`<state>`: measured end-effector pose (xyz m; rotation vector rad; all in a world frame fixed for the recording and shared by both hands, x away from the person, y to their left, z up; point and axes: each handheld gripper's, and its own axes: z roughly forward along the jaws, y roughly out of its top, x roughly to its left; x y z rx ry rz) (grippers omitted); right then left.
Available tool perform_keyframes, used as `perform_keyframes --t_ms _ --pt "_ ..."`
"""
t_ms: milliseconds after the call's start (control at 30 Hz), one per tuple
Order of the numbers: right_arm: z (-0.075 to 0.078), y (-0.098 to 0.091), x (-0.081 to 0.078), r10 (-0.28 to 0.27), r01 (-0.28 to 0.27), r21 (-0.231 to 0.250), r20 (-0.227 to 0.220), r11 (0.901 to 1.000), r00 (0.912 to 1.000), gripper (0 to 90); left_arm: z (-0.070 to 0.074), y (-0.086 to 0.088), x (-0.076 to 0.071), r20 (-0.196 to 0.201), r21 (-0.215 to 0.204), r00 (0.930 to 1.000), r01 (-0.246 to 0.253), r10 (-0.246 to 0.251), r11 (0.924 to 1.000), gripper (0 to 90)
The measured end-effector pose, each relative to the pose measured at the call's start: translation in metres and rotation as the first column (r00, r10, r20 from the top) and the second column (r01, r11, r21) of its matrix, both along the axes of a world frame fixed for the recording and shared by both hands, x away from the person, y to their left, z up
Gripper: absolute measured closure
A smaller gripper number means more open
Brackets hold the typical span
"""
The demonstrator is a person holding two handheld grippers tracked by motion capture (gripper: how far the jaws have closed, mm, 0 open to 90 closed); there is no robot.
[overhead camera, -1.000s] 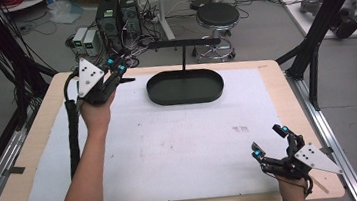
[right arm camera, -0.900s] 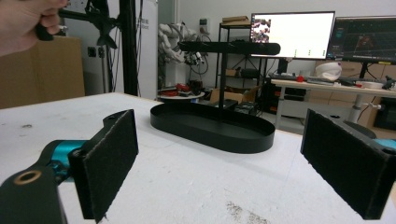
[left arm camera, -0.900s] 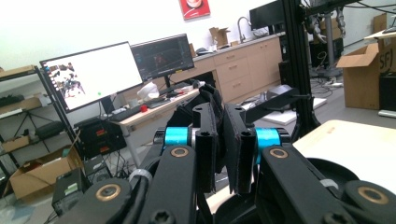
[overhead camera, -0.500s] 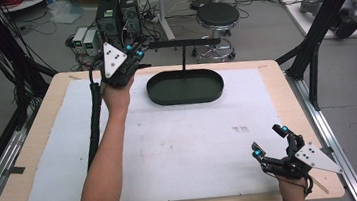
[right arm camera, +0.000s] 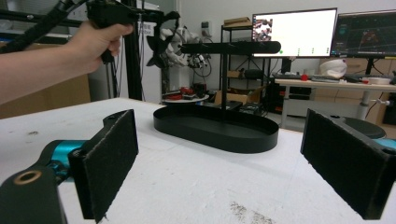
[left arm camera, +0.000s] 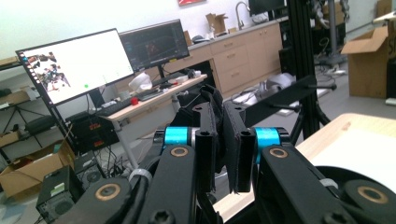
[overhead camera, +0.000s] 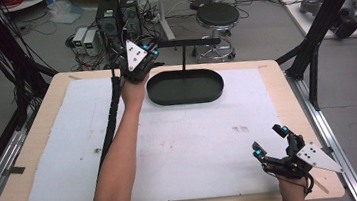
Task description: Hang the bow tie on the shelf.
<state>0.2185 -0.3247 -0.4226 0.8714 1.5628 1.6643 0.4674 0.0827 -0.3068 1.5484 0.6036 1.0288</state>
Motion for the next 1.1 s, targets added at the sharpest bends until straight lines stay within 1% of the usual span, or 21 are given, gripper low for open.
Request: perform_keyframes --t_ms 133,267,300,400,467,633,667,700,833,967,1033,1067,1100 --pt "0.000 0.000 0.000 0.000 0.000 -0.001 -0.002 1.0000 1.0000 10.2 -0.008 -0.005 0.005 -0.015 0.036 0.9998 -0.009 0.009 0.9993 83.2" --pt "0.000 0.000 0.000 0.003 -0.003 -0.001 -0.002 1.0000 1.0000 10.2 -0.015 -0.008 0.009 -0.037 0.056 0.9992 -0.009 0.011 0.9984 83.2" --pt "-0.001 0.000 0.000 0.002 -0.002 0.000 -0.007 1.0000 1.0000 10.2 -0.017 -0.009 0.010 -0.040 0.054 0.9991 -0.009 0.011 0.9985 83.2" --pt "-0.001 -0.001 0.000 0.001 -0.001 -0.001 -0.005 1.0000 1.0000 10.2 -0.023 -0.010 0.014 -0.056 0.074 0.9984 -0.010 0.014 0.9972 83.2" --pt "-0.001 -0.001 0.000 0.000 0.000 0.005 -0.009 1.0000 1.0000 10.2 -0.026 -0.011 0.016 -0.067 0.071 0.9976 -0.010 0.014 0.9974 83.2" --pt "-0.002 -0.002 0.002 0.002 -0.002 0.002 -0.011 1.0000 0.9999 10.2 -0.032 -0.013 0.018 -0.082 0.089 0.9966 -0.002 0.009 0.9961 83.2" --pt "-0.002 -0.002 0.002 0.003 -0.003 0.001 -0.012 1.0000 0.9999 10.2 -0.034 -0.013 0.019 -0.084 0.081 0.9965 0.001 0.006 0.9967 83.2" --pt "-0.003 -0.002 0.002 0.002 -0.002 0.002 -0.013 1.0000 0.9999 10.2 -0.035 -0.013 0.019 -0.088 0.090 0.9961 -0.001 0.009 0.9960 83.1" --pt "-0.003 -0.002 0.001 0.000 0.000 0.002 -0.016 1.0000 0.9999 10.2 -0.040 -0.013 0.021 -0.098 0.093 0.9950 -0.008 0.017 0.9956 83.1" --pt "-0.003 -0.002 0.001 0.000 0.000 0.009 -0.015 1.0000 0.9999 10.2 -0.043 -0.011 0.024 -0.108 0.110 0.9938 -0.014 0.026 0.9938 83.1" --pt "-0.003 -0.003 0.001 0.001 -0.001 0.001 -0.015 1.0000 0.9999 10.2 -0.045 -0.011 0.025 -0.110 0.096 0.9936 -0.016 0.026 0.9953 83.0" --pt "-0.003 -0.002 0.001 0.001 -0.001 0.001 -0.016 1.0000 0.9999 10.2 -0.045 -0.010 0.026 -0.115 0.111 0.9930 -0.017 0.030 0.9937 83.0" --pt "-0.003 -0.002 0.001 0.001 -0.001 0.001 -0.016 1.0000 0.9999 10.2 -0.046 -0.010 0.027 -0.115 0.101 0.9930 -0.017 0.028 0.9947 82.9"
